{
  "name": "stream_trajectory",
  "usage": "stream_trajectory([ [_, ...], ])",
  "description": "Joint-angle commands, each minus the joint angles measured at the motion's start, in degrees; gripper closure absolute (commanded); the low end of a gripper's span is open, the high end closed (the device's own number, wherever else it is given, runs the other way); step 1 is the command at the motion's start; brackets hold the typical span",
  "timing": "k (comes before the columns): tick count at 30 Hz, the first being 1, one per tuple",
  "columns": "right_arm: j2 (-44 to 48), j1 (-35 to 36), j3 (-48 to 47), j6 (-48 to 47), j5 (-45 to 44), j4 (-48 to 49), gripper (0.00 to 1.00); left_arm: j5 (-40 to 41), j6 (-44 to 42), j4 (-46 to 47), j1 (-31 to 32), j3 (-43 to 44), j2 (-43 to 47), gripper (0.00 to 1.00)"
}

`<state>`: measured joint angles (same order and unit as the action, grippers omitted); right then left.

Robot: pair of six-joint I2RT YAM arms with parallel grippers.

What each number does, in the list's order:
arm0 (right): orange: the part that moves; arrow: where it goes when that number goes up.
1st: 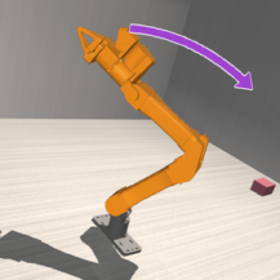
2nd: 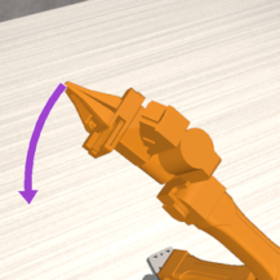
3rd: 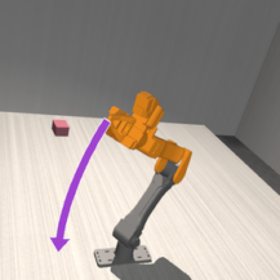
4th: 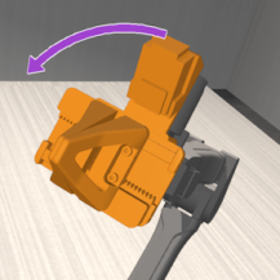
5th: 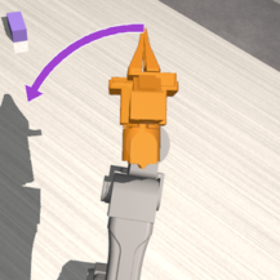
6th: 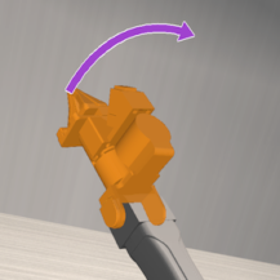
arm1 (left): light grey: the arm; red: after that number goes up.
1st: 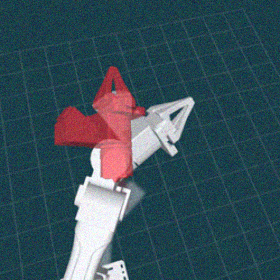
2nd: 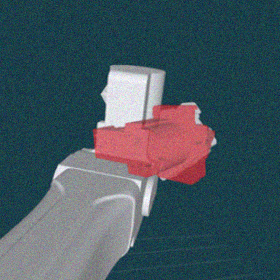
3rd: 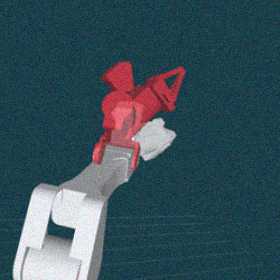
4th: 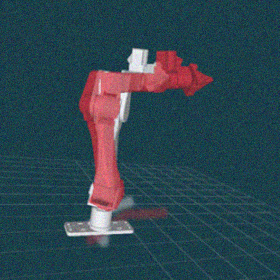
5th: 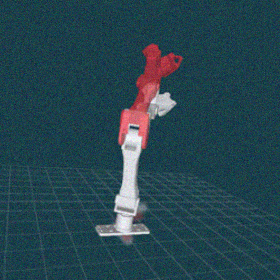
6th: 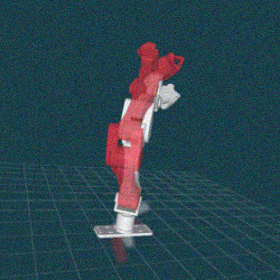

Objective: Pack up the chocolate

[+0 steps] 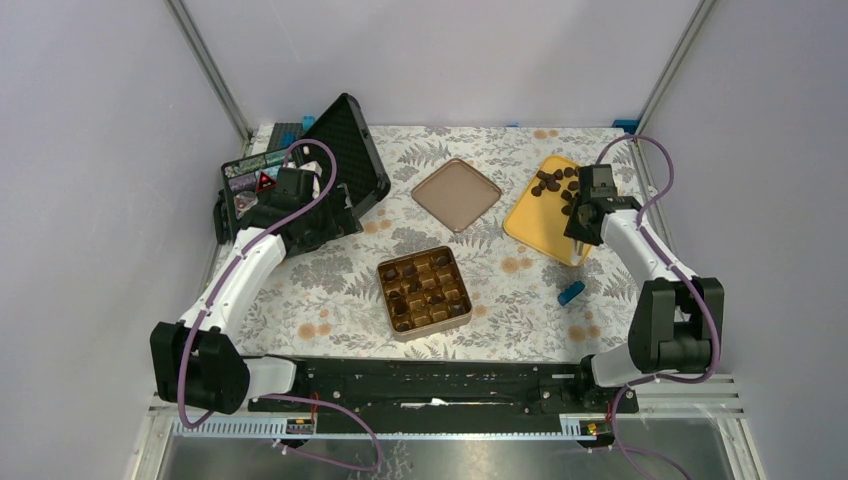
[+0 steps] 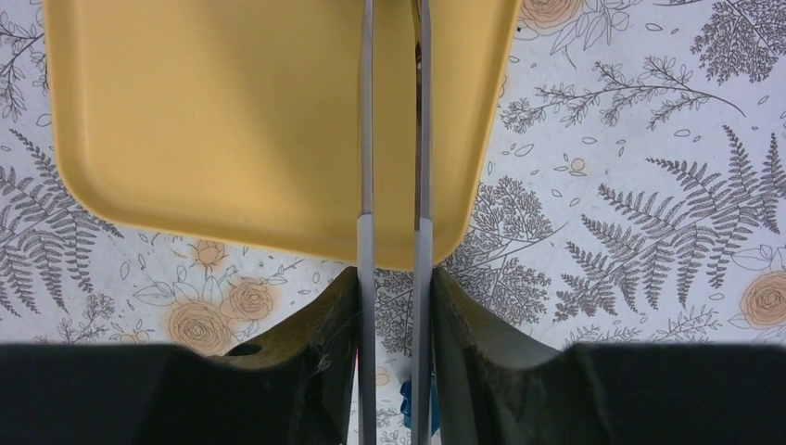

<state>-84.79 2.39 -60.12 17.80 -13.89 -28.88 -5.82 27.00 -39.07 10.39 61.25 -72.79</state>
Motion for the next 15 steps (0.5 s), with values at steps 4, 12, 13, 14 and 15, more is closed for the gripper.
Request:
stream_trajectory([
  [4,8.01,-0.29,-0.31,-0.05,1.19,-2.58,0.92,-0.44,-0.03,1.89,-0.29,-0.1,1.92,0.01],
  [12,15.43,2.52,-5.81,1.19,13.5,-8.34,0.97,-2.22,0.99,2.81,-0.29,0.77,0.87,0.01],
  [13,15.79,4.82,-6.56,1.17,14.9,-8.94,0.97,-2.66,1.13,2.97,-0.29,0.83,0.7,0.01],
  [14,15.91,7.42,-7.24,0.92,15.8,-9.41,0.96,-3.11,1.34,3.03,-0.29,0.86,0.52,0.01],
  [15,16.04,10.62,-7.8,0.47,16.57,-9.71,0.96,-3.3,1.51,3.03,-0.29,0.88,0.42,0.01],
])
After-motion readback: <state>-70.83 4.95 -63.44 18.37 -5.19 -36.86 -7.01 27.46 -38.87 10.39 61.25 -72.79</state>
